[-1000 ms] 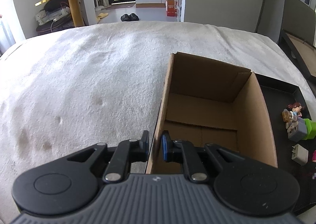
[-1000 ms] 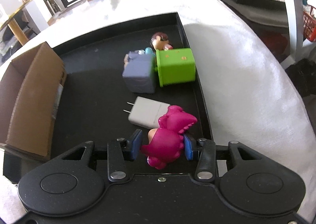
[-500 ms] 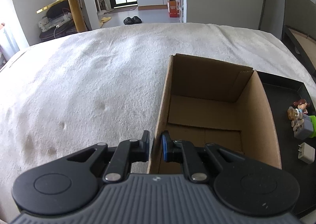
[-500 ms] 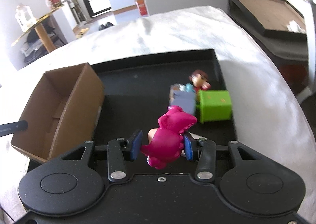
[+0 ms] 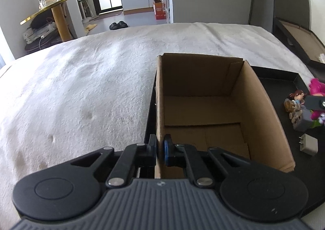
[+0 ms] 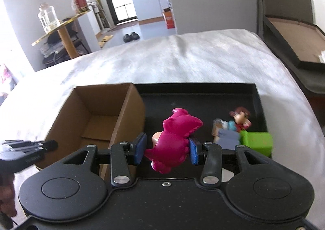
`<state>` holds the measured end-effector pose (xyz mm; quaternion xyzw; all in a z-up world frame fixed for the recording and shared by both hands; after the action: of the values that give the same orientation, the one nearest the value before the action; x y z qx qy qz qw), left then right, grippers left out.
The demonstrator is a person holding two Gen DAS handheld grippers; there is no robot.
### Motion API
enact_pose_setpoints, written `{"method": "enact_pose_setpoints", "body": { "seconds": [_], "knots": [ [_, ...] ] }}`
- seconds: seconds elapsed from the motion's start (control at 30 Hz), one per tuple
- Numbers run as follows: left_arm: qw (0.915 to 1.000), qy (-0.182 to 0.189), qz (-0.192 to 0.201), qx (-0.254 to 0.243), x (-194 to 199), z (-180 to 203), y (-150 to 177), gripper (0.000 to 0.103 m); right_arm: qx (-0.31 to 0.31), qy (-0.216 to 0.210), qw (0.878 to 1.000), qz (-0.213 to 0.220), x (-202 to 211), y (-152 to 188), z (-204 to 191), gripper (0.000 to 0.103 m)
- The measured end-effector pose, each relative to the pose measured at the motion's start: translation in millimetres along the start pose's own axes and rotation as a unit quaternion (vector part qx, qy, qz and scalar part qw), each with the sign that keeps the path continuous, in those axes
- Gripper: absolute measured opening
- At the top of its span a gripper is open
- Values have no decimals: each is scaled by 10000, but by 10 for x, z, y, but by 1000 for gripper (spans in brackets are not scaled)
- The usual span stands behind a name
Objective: Organize rigid objects
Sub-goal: 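Carry the pink dinosaur into the cardboard box and open the right gripper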
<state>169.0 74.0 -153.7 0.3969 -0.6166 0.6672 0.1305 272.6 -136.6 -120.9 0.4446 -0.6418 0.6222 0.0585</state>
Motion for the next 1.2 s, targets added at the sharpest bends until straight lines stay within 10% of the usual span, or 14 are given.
{"method": "enact_pose_setpoints", "body": {
  "seconds": [1.03, 1.2],
  "knots": [
    [9987, 131, -247, 427, -29, -148, 14, 8, 1101, -954, 9893, 97, -414, -102, -1085, 43],
    [9987, 89, -250, 431, -32, -152, 15, 8, 1276, -1093, 9853, 311, -377, -173, -1190, 58]
  ]
}}
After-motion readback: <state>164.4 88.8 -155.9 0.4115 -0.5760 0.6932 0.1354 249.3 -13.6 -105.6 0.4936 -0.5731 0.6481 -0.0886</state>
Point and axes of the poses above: each gripper's, at about its wrist camera, not at the fingertips, and x roughly against the way its jaws point, z to its right, y to its underside, the point moved 6 cm from there along -x, roughly the way its jaws point, and after that the axes turned 5 degrees about z, right-handed, at the moved point
